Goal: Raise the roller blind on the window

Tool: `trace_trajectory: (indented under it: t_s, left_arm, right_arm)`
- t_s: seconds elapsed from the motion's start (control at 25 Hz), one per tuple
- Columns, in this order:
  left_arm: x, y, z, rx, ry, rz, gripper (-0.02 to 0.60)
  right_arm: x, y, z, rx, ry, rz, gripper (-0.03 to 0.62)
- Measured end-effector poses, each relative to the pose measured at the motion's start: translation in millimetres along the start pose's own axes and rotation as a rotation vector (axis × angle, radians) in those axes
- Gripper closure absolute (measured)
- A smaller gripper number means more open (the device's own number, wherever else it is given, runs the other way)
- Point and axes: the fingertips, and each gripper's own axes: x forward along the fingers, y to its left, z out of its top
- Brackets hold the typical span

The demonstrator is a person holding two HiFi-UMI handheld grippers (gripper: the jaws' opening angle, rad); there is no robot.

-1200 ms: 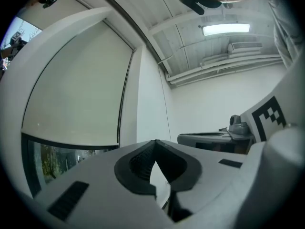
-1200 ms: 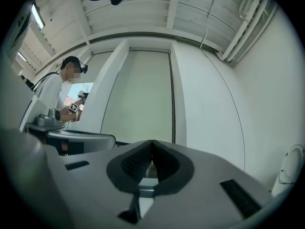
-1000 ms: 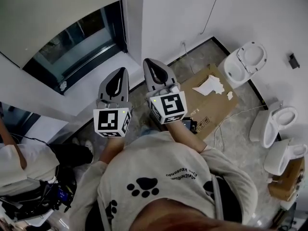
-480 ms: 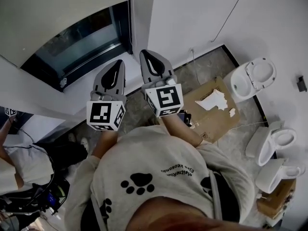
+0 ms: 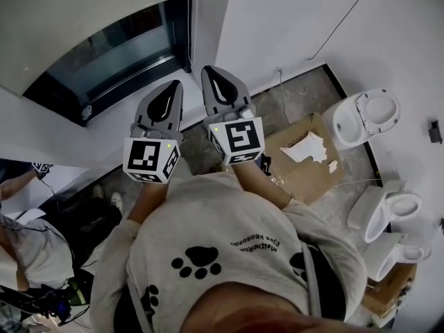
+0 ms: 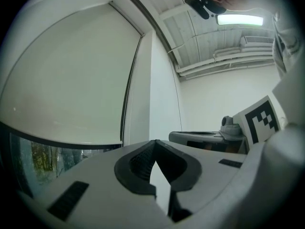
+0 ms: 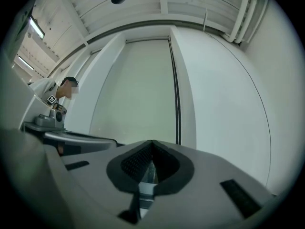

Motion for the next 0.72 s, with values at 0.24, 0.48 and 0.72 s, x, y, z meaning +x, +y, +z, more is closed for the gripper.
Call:
trace_trajectory:
  t_s: [0.24,0.48,0.72]
  left_arm:
    - [30,24,-11,-0.055,0.000,-0.029,0.574]
    - [81,56,-17,-0.079,-0.009,-0.086,0.574]
    - [129,94,-7,-0.061,-0.012,-0.146,0.574]
  right_arm:
    - [22,-10,-11,-0.031,0.034,-0.025,0.586]
    - [67,-33,-25,-0.049,0.065,-0.070,0.586]
    - [125,-56,-26,-0.044,0.065,-0.132,0.586]
